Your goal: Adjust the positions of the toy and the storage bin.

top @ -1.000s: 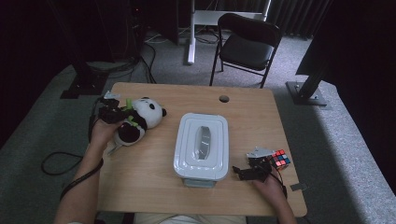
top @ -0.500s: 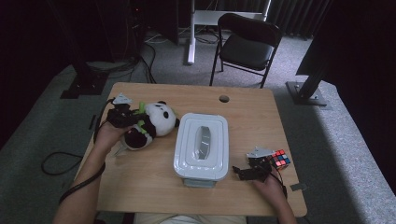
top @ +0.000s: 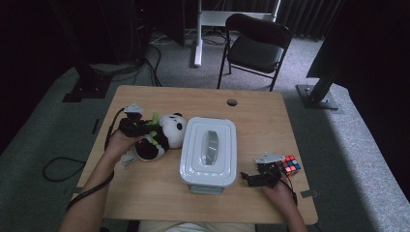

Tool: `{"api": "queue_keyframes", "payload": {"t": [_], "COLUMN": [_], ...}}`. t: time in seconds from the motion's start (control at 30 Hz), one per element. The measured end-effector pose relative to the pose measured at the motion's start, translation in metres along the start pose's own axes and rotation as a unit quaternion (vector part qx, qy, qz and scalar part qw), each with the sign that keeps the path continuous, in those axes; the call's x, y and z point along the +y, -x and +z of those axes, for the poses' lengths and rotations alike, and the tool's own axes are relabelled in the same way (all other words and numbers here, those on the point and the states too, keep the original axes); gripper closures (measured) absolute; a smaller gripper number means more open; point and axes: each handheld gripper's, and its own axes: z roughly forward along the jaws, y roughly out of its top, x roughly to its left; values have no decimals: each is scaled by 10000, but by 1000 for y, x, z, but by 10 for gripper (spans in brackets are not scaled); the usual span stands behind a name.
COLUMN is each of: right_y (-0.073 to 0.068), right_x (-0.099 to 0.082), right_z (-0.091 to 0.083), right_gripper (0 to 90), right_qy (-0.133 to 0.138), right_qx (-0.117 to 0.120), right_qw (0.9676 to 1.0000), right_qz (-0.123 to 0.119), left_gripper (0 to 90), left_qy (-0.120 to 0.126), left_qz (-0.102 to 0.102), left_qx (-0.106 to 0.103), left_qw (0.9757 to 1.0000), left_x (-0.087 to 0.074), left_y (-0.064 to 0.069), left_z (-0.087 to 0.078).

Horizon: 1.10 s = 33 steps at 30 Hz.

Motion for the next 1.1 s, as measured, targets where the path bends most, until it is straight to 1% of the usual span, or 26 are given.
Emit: {"api": "queue_keyframes", "payload": {"t": [0.07,0.1,0.17,0.23,0.27,0.3,0.33,0.4,0.43,0.5,0.53,0.57,0.63,0.7,0.8,0.9,0.93,0.97,1.03,1.1], "right_y": [0,0,0,0,0,0,0,0,0,0,0,0,0,0,0,0,0,0,0,0], "right_x": [0,0,0,0,0,0,0,0,0,0,0,0,0,0,0,0,0,0,0,0], "right_z": [0,0,0,0,0,0,0,0,0,0,0,0,0,0,0,0,0,0,0,0], "right_gripper": [131,131,131,131,131,131,131,131,131,131,130,131,131,131,131,131,131,131,131,131], "right_qy": [0,-1,-1,-1,-2,-2,-1,-1,-1,-1,-1,-1,-2,0,2,2,3,2,3,2], "right_qx": [-1,-2,-3,-3,-3,-3,-3,-3,-2,-3,-2,-2,-3,-2,-8,-9,-9,-8,-9,-9], "right_qw": [10000,10000,10000,10000,10000,10000,10000,10000,10000,10000,10000,10000,10000,10000,10000,10000,10000,10000,10000,10000], "right_qz": [1,4,5,5,6,7,7,7,7,7,8,7,7,7,12,15,15,15,16,16], "left_gripper": [576,516,448,337,286,285,278,243,195,184,183,157,107,107,17,17,17,18,18,18], "left_qy": [3,-3,-32,-108,-117,-73,-39,14,13,-8,-16,-56,-77,-72,-29,-21,-8,33,159,234], "left_qz": [-151,-192,-140,-167,-162,-191,-227,-320,-307,-310,-278,-290,-261,-259,-301,-223,-214,-203,-243,-231], "left_qx": [-119,-95,-76,-24,37,98,99,164,151,179,169,114,155,186,139,167,209,255,177,208], "left_qw": [9998,9998,9999,9998,9998,9997,9997,9994,9994,9994,9995,9995,9995,9995,9994,9996,9996,9995,9994,9992], "left_x": [0,1,3,4,5,4,4,4,4,4,4,4,4,4,4,3,3,2,2,2], "left_y": [-2,-3,-2,-2,-2,-2,-3,-4,-4,-3,-3,-2,1,3,6,10,11,12,12,15], "left_z": [-1,-1,-1,-1,-1,-1,-2,-6,-7,-10,-11,-12,-13,-16,-19,-22,-23,-25,-30,-33]}}
